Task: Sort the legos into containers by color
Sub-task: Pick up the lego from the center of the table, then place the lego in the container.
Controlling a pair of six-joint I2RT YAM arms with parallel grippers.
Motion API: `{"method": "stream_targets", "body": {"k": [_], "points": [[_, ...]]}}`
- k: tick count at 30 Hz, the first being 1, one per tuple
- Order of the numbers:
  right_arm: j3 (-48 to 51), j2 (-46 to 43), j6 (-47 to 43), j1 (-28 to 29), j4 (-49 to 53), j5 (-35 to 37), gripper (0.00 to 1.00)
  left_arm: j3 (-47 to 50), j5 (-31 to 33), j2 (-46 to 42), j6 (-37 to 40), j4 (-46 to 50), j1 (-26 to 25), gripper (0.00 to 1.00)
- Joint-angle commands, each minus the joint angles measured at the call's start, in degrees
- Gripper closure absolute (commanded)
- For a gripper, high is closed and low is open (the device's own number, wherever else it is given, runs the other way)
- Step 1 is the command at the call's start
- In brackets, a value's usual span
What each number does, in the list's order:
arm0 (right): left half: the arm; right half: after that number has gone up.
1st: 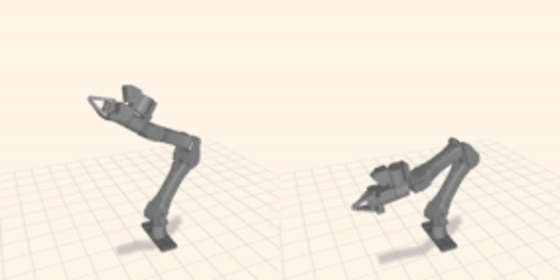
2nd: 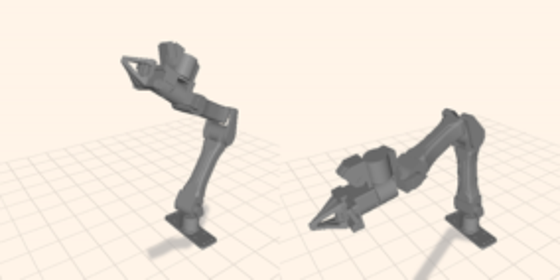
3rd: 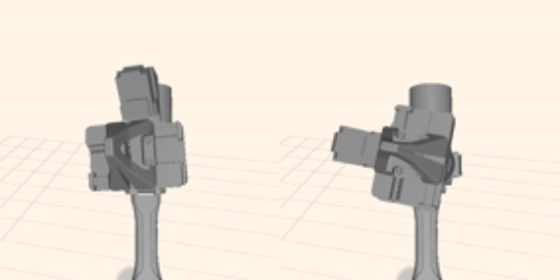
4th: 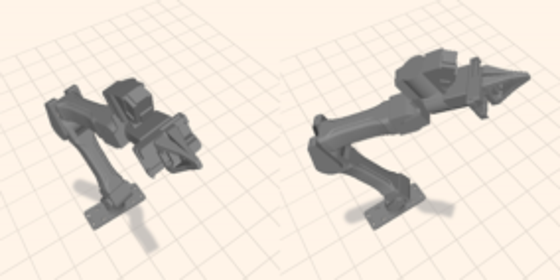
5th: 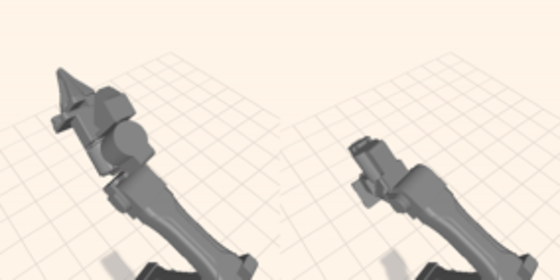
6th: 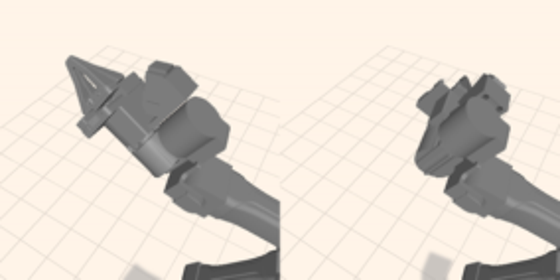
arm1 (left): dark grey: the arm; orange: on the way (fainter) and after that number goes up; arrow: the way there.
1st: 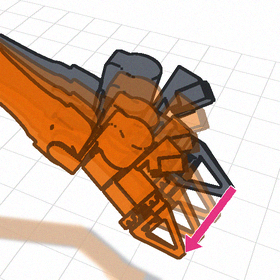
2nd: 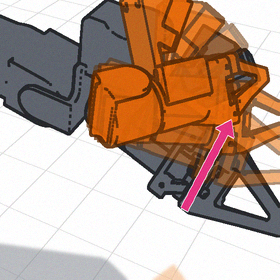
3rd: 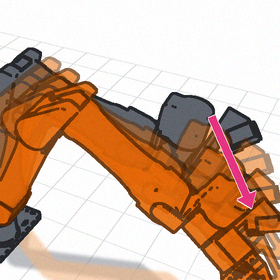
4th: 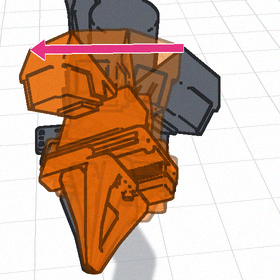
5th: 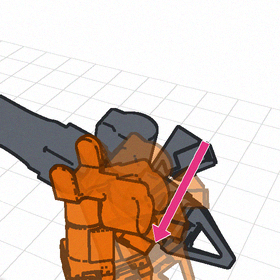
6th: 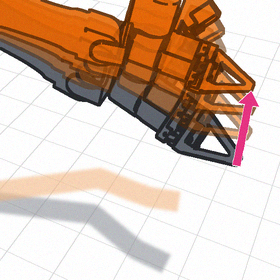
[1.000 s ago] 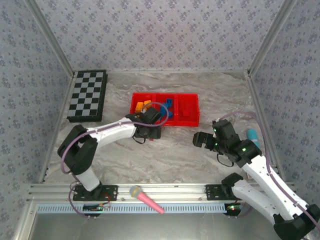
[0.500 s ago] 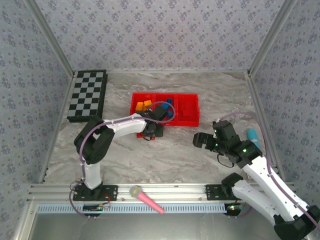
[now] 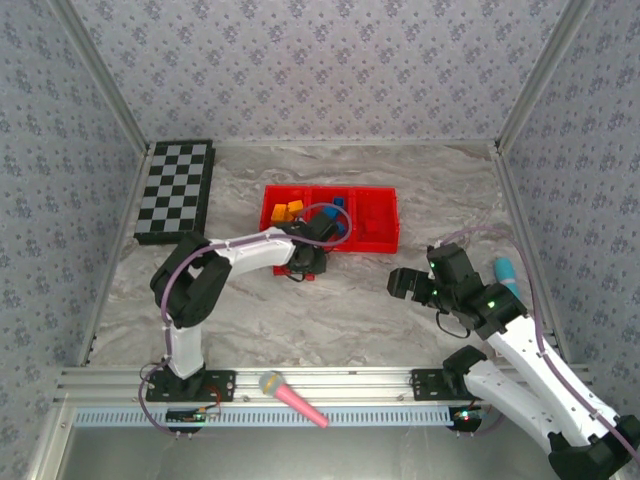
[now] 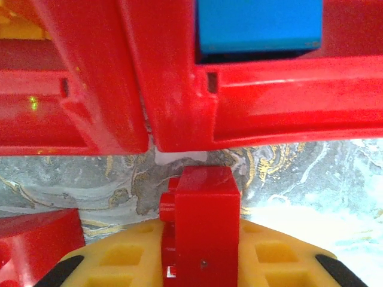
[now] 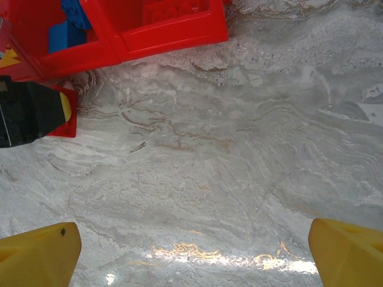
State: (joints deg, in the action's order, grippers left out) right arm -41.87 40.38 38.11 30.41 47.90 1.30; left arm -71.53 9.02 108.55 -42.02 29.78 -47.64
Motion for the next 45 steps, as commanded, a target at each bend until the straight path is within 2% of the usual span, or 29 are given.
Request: {"method": "stream_targets", "body": {"k": [1,7,13,21,28,31,35,37,39,45], "points": [[0.5,-0.8,0.3,0.2,1.6,0.4,0.00,-0.7,-0.4,-1.6,-0.1,1.3,-2.4,0.76],[-0.4,-0.8,-0.2,0.0,2.4,0.8,0.00,-7.1,0.8,-3.9,1.6,4.8,-6.2,0.77],[-1.5,-2.3,0.0,-0.1,4.0,3.0,0.00,-18.4,1.8,-1.5,6.5,6.7,-6.5,0.77],[-2.3,-6.3,1.1,-0.3,8.0,5.5,0.00,-45.4,-2.6,15.2,10.4,12.8,-4.2,0.78],[-3.8,-8.1,0.3,-0.6,11.1,6.5,0.00,-63.6,-5.7,28.6,10.1,16.1,-2.0,0.76],[-4.3,-8.2,0.1,-0.9,11.7,6.6,0.00,-65.5,-7.2,30.8,9.4,15.5,-1.4,0.72],[-4.6,-8.7,0.1,-1.0,12.2,6.6,0.00,-65.2,-8.7,31.1,8.8,13.2,-1.1,0.60],[-4.5,-9.0,0.1,-1.0,12.3,6.6,0.00,-64.5,-9.0,30.3,9.4,12.0,-1.2,0.47],[-4.3,-9.4,0.3,-1.0,12.3,6.5,0.00,-62.8,-9.0,28.6,9.9,10.5,-1.2,0.30],[-3.6,-9.6,0.5,-1.0,11.4,6.2,0.00,-57.7,-6.8,21.3,13.4,10.6,-1.6,0.15]]}}
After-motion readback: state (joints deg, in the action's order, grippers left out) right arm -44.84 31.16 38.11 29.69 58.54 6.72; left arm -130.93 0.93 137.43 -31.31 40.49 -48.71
